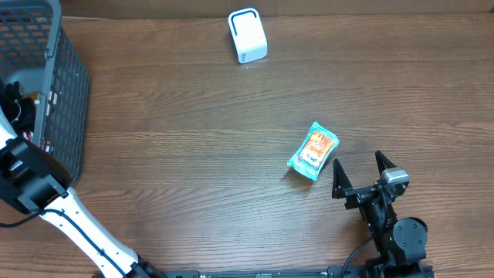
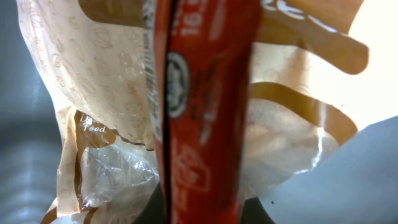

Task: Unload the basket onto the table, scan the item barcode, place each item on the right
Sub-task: 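Grasp the white-and-red snack bag and lift it out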

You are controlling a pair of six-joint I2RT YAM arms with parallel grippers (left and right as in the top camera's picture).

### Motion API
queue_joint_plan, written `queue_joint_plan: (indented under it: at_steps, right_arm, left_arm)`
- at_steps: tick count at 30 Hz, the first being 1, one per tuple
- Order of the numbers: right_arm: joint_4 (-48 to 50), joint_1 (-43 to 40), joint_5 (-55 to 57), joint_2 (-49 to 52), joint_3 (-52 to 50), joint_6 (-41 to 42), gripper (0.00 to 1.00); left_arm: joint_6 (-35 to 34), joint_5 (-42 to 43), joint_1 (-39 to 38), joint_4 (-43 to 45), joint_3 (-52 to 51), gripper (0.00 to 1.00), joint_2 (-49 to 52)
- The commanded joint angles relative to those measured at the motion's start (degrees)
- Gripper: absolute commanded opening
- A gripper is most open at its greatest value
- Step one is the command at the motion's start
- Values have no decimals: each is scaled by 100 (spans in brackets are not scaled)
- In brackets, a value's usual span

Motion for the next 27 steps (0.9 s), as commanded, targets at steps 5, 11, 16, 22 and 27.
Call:
queue_joint_plan:
  at_steps: [5, 11, 16, 22, 27]
  right_arm:
    - [39, -17, 33, -20, -61, -20, 100]
    - [39, -17, 33, -20, -61, -20, 100]
    - [39, -17, 33, -20, -61, -20, 100]
    - [39, -17, 33, -20, -61, -20, 100]
    - [39, -15, 33, -20, -61, -20, 100]
  left_arm:
    - [-446, 240, 24, 133, -35, 4, -1069]
    - [-782, 240, 24, 273, -35, 4, -2096]
    - [-1182, 251, -13, 350, -35, 4, -3099]
    - [-1722, 518, -330, 225, -35, 4, -4122]
    - [-2017, 518, -1099, -210, -35, 4, -4793]
